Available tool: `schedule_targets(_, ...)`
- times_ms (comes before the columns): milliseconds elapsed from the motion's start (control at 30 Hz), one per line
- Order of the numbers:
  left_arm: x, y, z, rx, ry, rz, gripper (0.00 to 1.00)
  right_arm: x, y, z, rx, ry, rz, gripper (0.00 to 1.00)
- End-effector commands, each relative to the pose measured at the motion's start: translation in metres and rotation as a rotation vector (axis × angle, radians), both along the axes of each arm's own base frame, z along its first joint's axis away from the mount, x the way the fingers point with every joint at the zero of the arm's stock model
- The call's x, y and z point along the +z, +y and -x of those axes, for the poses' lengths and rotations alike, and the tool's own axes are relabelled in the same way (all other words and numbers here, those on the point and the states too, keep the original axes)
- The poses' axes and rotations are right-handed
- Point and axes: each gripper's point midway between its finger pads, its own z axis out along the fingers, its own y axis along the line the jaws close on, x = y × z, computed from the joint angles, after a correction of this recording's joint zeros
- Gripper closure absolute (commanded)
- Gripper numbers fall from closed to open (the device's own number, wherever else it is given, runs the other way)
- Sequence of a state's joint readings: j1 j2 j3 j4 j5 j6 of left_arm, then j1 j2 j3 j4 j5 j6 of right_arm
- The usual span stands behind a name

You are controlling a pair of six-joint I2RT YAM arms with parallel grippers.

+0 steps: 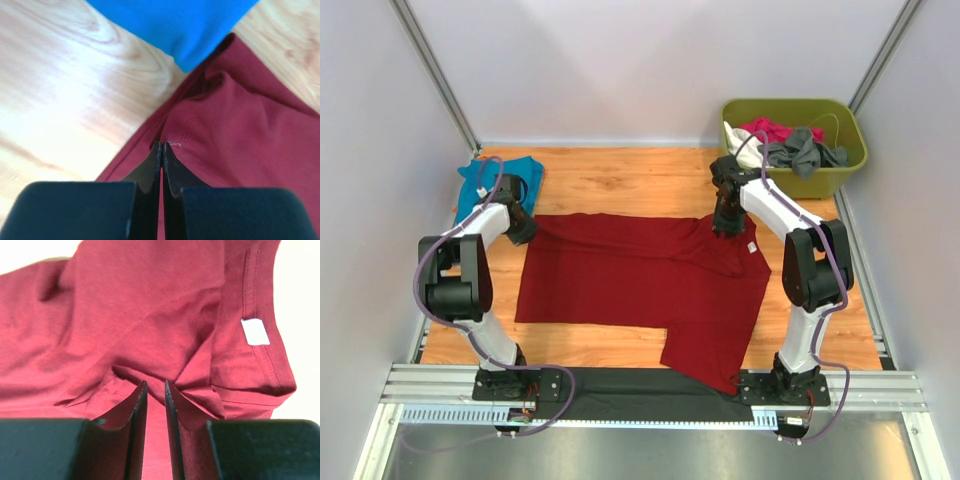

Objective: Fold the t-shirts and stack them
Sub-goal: Fold the tshirt

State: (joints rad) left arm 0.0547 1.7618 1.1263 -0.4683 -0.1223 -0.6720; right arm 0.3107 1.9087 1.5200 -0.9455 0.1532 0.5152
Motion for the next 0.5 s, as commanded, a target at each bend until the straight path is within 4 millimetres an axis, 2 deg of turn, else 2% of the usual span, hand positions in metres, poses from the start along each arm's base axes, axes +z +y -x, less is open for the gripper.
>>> schedule_targets(0,0.058,0.011,-0.005,0.029,-0.11,-0.056,1.0,0.003,-0.014,0.007,-0.091,0.002,0.006,0.77)
schedule_targets(100,0.074,0.014,0.005,0.048,-0.132,-0.07,1.0,-0.003,-0.023,0.016,-0.153,0.018,-0.033,0.75)
schedule_targets(233,0.068,0.015,0.02,0.064,-0.116,-0.072,1.0,-0.006,-0.027,0.026,-0.19,0.038,-0.056,0.64)
schedule_targets(367,0.06,0.013,0.025,0.067,-0.105,-0.065,1.0,-0.012,-0.03,0.041,-0.219,0.07,-0.05,0.6)
schedule_targets(467,0.057,0.013,0.024,0.063,-0.104,-0.067,1.0,-0.015,-0.033,0.049,-0.243,0.074,-0.047,0.54)
